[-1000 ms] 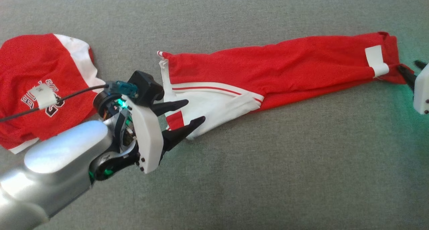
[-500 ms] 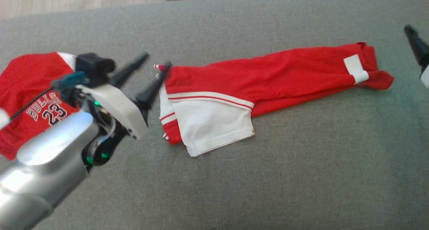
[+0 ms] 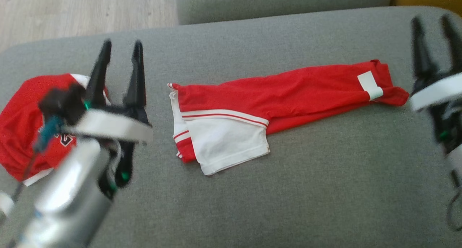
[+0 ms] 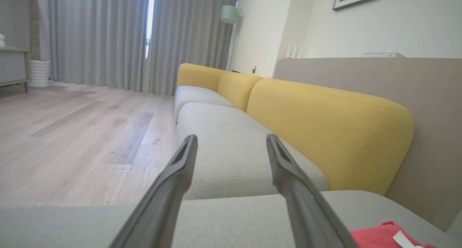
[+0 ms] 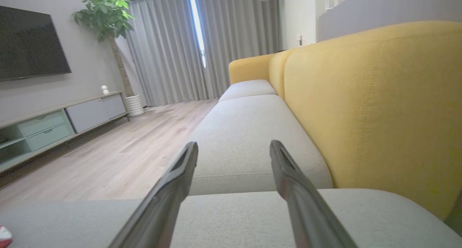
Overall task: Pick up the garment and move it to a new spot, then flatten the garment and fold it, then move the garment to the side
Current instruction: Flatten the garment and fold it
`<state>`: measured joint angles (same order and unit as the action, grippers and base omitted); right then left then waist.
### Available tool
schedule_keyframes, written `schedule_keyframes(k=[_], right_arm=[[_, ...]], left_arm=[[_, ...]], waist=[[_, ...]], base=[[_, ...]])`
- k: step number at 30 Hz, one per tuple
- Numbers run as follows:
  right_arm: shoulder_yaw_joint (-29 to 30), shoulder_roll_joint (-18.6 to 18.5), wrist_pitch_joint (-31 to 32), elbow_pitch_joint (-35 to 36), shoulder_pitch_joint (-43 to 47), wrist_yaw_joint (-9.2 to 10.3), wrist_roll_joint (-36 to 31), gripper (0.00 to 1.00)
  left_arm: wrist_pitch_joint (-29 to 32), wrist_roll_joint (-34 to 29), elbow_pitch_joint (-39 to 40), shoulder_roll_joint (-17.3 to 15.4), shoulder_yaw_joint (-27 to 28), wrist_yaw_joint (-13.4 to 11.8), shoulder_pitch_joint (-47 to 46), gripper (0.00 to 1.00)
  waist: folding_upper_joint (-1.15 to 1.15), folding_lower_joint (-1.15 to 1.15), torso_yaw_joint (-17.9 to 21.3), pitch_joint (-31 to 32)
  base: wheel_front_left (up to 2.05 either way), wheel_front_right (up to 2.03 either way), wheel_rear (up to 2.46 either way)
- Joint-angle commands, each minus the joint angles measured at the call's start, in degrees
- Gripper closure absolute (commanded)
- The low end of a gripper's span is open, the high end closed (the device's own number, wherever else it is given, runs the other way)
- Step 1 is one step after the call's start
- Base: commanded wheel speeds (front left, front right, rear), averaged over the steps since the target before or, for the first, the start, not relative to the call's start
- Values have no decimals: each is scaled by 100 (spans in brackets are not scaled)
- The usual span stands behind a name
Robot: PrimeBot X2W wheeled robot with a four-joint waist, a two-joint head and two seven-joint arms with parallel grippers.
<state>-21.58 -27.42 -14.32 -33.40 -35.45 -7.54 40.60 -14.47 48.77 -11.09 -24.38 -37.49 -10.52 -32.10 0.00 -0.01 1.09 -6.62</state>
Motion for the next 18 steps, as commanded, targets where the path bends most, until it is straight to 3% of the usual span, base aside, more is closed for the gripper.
schedule_keyframes(k=[1, 10, 18], right_arm=[[98, 54, -57, 189, 155, 5, -133, 0], [1221, 1437, -66, 848, 1728, 5, -1756, 0], [1549, 1899, -23, 1267, 2269, 5, -2379, 0]], left_arm=[[-50, -151, 157, -66, 385, 34, 41, 0], [-52, -1494, 106, 906, 1482, 666, 1468, 0], [-52, -2211, -68, 1466, 2071, 1243, 1885, 0]], waist=[[0, 1, 3, 60], [0, 1, -18, 244], [0, 1, -26, 167]], base=[[0, 0, 0], [0, 0, 0], [0, 0, 0]])
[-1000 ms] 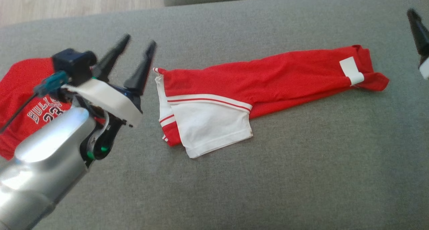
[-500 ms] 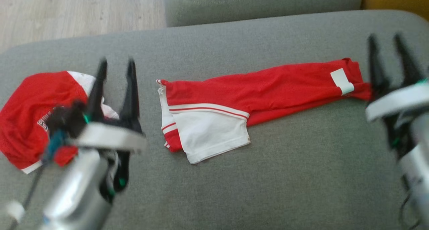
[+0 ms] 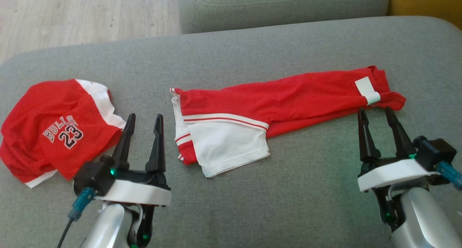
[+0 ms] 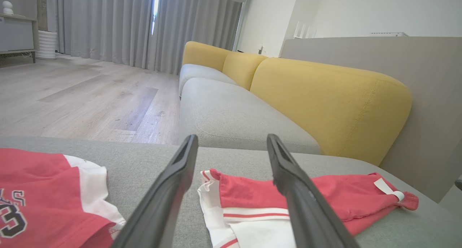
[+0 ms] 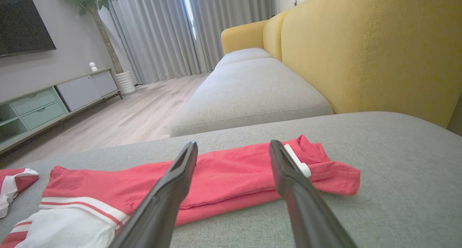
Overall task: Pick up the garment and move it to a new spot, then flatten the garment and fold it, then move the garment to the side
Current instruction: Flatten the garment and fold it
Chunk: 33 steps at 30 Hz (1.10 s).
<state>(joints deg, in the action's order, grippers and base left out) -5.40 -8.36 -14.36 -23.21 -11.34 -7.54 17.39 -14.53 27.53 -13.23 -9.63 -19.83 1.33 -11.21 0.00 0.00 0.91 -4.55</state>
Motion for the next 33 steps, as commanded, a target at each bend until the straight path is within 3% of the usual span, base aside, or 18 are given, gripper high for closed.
schedule_keyframes(k=[1, 14, 21, 29, 33], right_arm=[[-45, -9, 17, 287, -155, 5, -89, 0], [654, -345, 825, 275, -1035, 5, -342, 0], [1405, -517, 1498, -709, -1826, 5, -606, 0], [2302, -607, 1976, -1931, -2456, 5, -1510, 0], [2483, -551, 2134, -2382, -2646, 5, -1790, 0]], left_arm=[[-46, -148, 127, 39, 360, 117, -212, 0], [-47, -630, -18, 371, 663, 508, -585, 0], [-47, -709, -114, 463, 608, 586, -834, 0], [-47, -706, -161, 514, 542, 611, -1012, 0], [-47, -687, -156, 502, 508, 613, -1057, 0]], waist=[[0, 0, -16, -67], [0, 0, -261, -647], [0, 0, -487, -1017], [0, 0, -646, -1257], [0, 0, -647, -1322]], base=[[0, 0, 0], [0, 0, 0], [0, 0, 0], [0, 0, 0], [0, 0, 0]])
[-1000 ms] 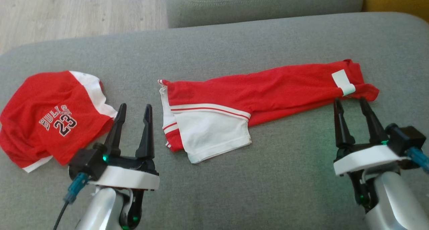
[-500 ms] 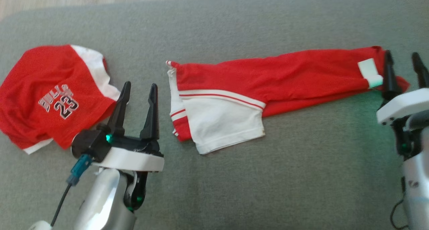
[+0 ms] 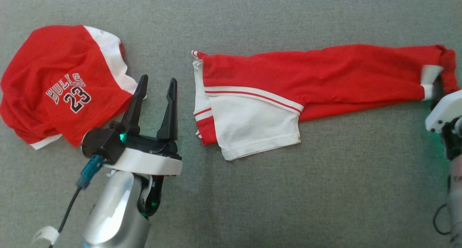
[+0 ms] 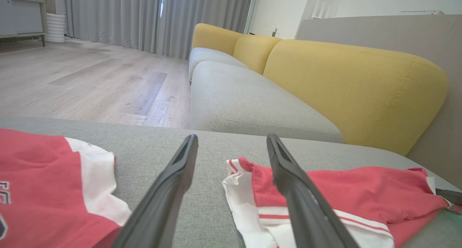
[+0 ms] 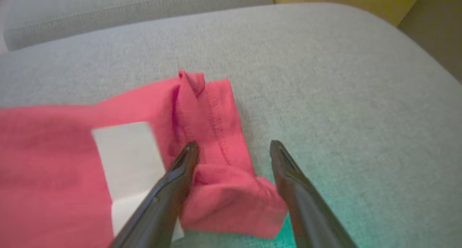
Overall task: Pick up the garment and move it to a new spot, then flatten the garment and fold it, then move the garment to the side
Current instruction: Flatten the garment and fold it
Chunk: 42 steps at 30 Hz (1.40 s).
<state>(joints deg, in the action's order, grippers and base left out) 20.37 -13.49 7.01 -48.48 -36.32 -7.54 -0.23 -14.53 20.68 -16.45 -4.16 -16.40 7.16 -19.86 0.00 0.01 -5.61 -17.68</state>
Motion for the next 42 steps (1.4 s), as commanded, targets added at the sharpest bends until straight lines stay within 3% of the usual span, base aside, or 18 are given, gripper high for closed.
schedule_keyframes(k=[1, 7, 15, 16, 18, 19, 27, 31, 38, 42], right_arm=[[-87, -23, 28, 57, -184, 5, -83, 0], [-135, 21, 134, -283, -385, 5, -226, 0], [-353, 5, 155, -488, -501, 5, 81, 0], [-389, -1, 154, -490, -519, 5, 132, 14], [-473, -10, 170, -502, -538, 5, 230, 93], [-538, -5, 200, -515, -541, 5, 291, 100], [-764, -163, 219, -490, -532, 5, 804, 100], [-753, -443, 158, -477, -494, 5, 903, 100], [-251, -1084, -167, -554, -497, 5, 520, 100], [-257, -941, -329, -578, -550, 5, 215, 100]], left_arm=[[-47, 6, 171, -53, 163, 31, -202, 0], [-47, 46, 178, -108, 160, 32, -295, 0], [-47, 107, 240, -132, 270, 32, -370, 0], [-47, 109, 243, -143, 280, 32, -372, 0], [-47, 113, 249, -164, 302, 32, -372, 0], [-47, 116, 251, -174, 315, 32, -373, 0], [-47, 133, 228, -196, 372, 33, -431, 0], [-47, 141, 191, -195, 374, 33, -405, 0], [-47, 186, 163, -183, 442, 33, -277, 0], [-47, 203, 113, -167, 477, 33, -147, 0]], waist=[[0, -1, 11, -21], [0, -1, 50, -112], [0, -1, 61, -257], [0, -1, 71, -276], [0, -1, 94, -298], [0, -1, 106, -306], [0, -1, 153, -273], [0, -1, 155, -152], [0, -1, 157, 115], [0, -1, 194, 383]], base=[[0, 0, 0], [0, 0, 0], [0, 0, 0], [0, 0, 0], [0, 0, 0], [0, 0, 0], [0, 0, 0], [0, 0, 0], [0, 0, 0], [0, 0, 0]])
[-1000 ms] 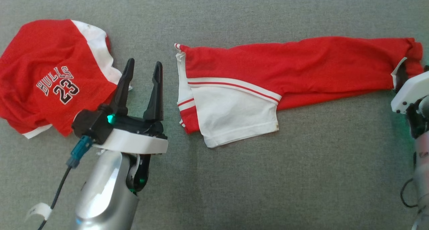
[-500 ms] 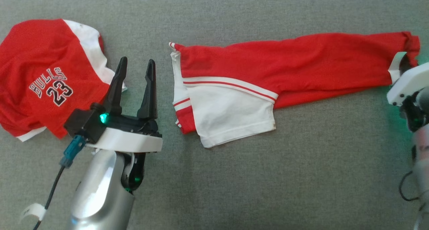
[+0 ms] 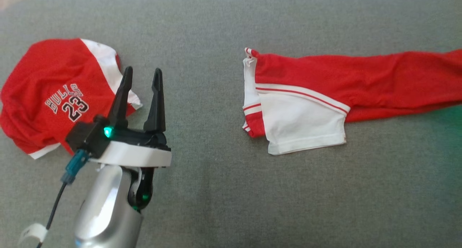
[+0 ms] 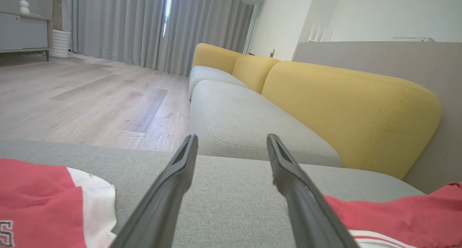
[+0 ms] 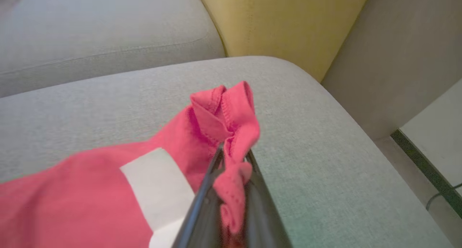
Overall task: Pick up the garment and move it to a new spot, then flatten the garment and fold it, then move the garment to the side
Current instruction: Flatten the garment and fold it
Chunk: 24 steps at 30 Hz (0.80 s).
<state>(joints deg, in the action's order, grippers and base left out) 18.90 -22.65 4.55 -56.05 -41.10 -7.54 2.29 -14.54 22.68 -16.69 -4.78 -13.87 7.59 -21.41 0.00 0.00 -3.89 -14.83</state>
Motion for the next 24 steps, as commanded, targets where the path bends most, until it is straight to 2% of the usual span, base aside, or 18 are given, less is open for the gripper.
schedule_keyframes(k=[1, 10, 19, 24], right_arm=[[-146, 40, -109, 198, -83, 5, -63, 100], [-1034, 729, -219, 587, 58, 5, -71, 100], [-2215, 1702, -128, 1263, 403, 5, 528, 100], [-2842, 1952, -134, 1443, 580, 5, 877, 100]], left_arm=[[-46, 3, 131, -98, 229, -10, 37, 0], [-46, 2, 65, -50, 238, -10, 340, 0], [-46, 40, 78, 0, 300, -10, 650, 0], [-46, 50, 86, 4, 293, -10, 681, 0]], waist=[[0, 0, 28, 154], [0, 0, 17, 805], [0, 0, -144, 1195], [0, 0, -282, 1172]], base=[[0, 0, 0], [0, 0, 0], [0, 0, 0], [0, 0, 0]])
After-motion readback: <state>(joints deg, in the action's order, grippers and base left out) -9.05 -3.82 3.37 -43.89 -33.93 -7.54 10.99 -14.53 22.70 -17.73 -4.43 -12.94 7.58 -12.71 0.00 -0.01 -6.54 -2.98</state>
